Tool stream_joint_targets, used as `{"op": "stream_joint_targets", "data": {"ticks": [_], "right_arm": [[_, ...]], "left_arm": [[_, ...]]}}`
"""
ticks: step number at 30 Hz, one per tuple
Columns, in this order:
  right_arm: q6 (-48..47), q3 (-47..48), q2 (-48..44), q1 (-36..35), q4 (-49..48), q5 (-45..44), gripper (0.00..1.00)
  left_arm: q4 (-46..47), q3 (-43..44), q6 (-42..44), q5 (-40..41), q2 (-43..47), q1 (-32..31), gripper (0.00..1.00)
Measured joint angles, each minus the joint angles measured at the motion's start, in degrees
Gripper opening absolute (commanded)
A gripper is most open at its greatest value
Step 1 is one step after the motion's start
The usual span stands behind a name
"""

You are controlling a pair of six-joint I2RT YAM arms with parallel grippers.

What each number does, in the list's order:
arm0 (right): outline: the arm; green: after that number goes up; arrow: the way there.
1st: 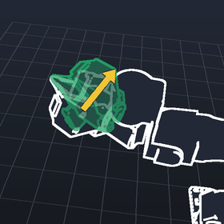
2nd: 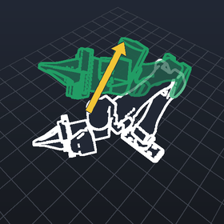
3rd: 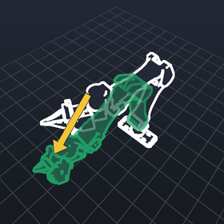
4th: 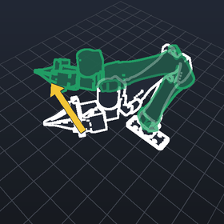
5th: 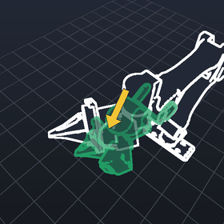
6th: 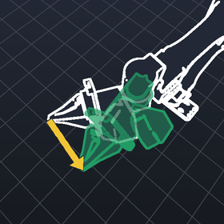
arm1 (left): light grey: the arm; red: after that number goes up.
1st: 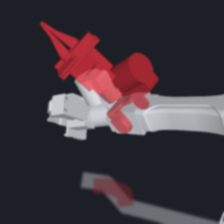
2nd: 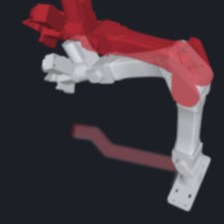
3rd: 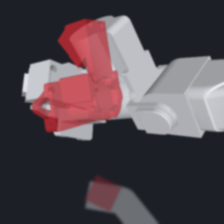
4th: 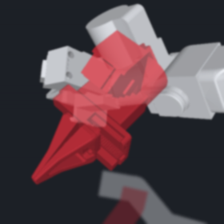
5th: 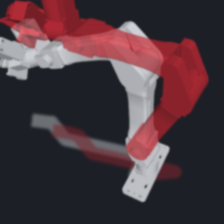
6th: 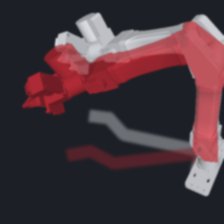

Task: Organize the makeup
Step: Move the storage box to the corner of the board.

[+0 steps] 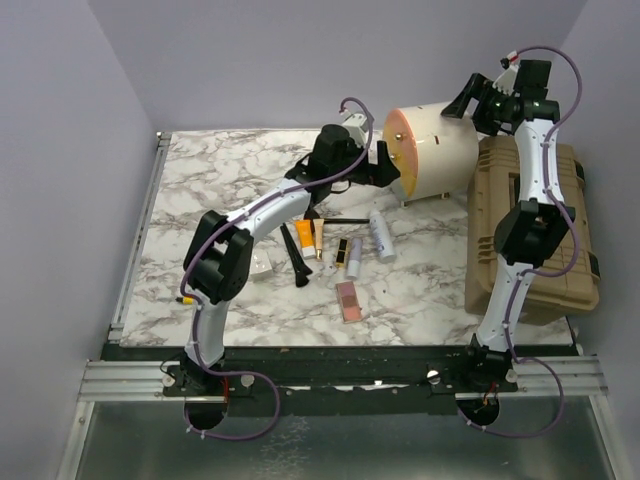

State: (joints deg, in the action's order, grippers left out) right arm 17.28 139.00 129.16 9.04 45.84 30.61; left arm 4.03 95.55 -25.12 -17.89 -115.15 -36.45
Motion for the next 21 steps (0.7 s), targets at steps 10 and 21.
{"op": "stream_joint_targets", "data": {"ticks": [10, 21], "right_arm": [[1.16, -4.37, -0.48, 0.24, -4.68, 2.78, 1.0], [1.18, -8.63, -3.93, -0.87, -2.01, 2.67, 1.0]], "left_arm": [[6.19, 7.82, -0.76, -4.2, -7.89, 0.24, 0.96], [7.32, 13.0, -2.29, -6.64, -12.2, 0.28, 0.96]]}}
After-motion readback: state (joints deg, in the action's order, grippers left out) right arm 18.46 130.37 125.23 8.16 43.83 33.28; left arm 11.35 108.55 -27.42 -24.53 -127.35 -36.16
